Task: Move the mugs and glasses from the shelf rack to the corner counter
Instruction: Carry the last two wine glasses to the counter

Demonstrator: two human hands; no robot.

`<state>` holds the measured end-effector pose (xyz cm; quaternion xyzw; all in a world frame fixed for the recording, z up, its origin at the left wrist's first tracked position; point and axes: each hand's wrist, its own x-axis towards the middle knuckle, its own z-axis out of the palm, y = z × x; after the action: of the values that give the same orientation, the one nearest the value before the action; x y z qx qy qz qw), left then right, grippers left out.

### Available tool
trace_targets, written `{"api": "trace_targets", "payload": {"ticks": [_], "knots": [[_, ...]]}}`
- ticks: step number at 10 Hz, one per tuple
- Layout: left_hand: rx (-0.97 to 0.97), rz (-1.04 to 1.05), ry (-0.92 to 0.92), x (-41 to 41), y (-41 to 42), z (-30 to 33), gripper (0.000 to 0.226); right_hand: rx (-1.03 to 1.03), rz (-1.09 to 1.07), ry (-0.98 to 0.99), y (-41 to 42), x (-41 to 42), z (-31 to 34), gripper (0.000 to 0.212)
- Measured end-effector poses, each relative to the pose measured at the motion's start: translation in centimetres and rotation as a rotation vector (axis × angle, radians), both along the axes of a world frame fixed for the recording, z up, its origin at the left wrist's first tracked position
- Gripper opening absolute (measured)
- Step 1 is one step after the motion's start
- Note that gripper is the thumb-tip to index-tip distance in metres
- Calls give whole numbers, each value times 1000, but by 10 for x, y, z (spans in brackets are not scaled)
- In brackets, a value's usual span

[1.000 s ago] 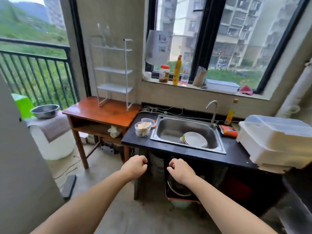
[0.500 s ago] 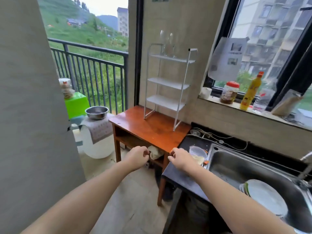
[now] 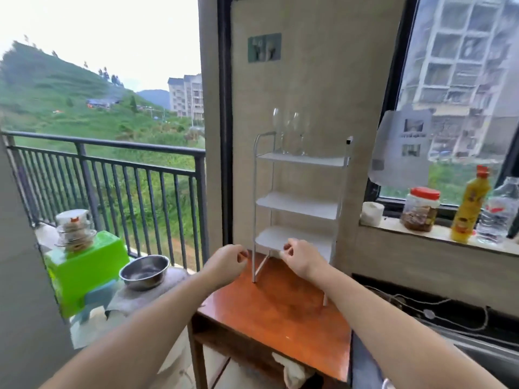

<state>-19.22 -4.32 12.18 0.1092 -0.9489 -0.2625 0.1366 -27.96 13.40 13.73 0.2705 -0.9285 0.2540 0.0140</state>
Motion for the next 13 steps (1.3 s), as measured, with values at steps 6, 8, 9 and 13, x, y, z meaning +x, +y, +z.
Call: {"api": "trace_targets", "payload": {"ticks": [6,8,9,13], "knots": [[20,-158,339,-279,-29,193,29,-294,-291,380,-71,-219,181,20],[250,-27,200,-381,-51,200,31,-560,-362,6,-82,-314,201,15],[381,-31,145,-403,-55,199,33,-677,-360,-251,-89,-338,193,19],[534,-79,186,-464,-72,194,32,-703,-262,-319,-111,-363,189,25]]}}
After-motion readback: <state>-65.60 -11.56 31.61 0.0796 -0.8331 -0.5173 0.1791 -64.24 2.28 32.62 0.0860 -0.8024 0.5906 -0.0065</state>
